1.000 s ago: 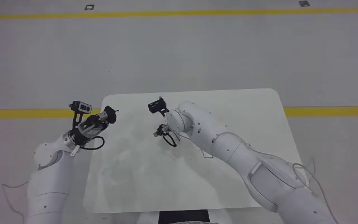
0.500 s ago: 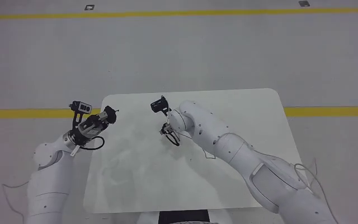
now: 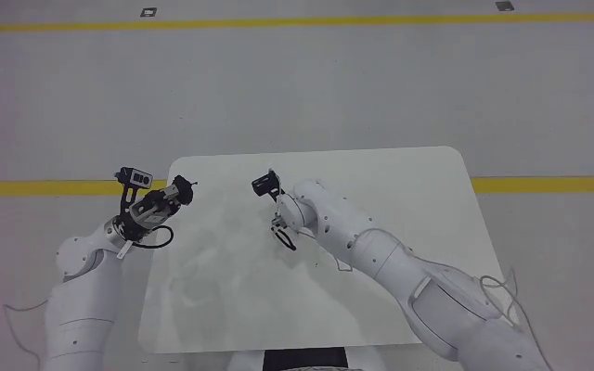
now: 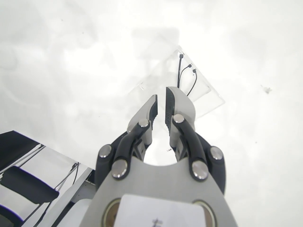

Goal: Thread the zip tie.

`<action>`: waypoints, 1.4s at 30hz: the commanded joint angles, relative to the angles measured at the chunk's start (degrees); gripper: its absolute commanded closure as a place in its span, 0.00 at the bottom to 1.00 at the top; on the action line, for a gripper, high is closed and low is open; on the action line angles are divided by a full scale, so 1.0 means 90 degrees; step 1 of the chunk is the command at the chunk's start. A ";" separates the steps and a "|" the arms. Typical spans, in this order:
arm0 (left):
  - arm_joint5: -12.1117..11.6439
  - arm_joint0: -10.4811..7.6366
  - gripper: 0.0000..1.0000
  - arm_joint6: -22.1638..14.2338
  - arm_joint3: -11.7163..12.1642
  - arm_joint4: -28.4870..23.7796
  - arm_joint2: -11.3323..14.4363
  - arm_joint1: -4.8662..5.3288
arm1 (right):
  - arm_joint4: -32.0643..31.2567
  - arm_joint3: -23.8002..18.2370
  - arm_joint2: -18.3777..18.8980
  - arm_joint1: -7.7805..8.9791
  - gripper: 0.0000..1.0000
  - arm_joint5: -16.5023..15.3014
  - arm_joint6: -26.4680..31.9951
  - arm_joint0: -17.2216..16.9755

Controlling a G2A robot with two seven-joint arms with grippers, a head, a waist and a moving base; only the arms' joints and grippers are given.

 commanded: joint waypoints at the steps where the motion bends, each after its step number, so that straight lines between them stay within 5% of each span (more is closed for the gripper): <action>1: 0.0000 0.0000 1.00 0.0000 0.0000 0.0000 0.0000 0.0000 | -0.0047 0.0123 -0.0028 -0.0047 0.96 0.0034 -0.0154 -0.0023; 13: 0.0000 0.0000 1.00 0.0000 0.0000 0.0000 0.0000 0.0000 | -0.0273 0.0920 -0.0210 -0.0404 0.81 0.0146 -0.0645 0.0036; 24: 0.0000 0.0000 1.00 0.0000 0.0000 0.0000 0.0000 0.0000 | -0.0211 0.1626 -0.0206 -0.0720 0.84 0.0030 -0.0773 0.0182; 31: 0.0000 0.0000 1.00 0.0000 0.0000 0.0000 0.0000 0.0000 | -0.0208 0.1969 -0.0184 -0.0877 0.97 -0.0046 -0.0817 0.0243; 42: 0.0000 0.0000 1.00 0.0000 0.0000 0.0000 0.0000 0.0000 | -0.0255 0.2091 -0.0057 -0.1006 1.00 -0.0083 -0.0761 0.0337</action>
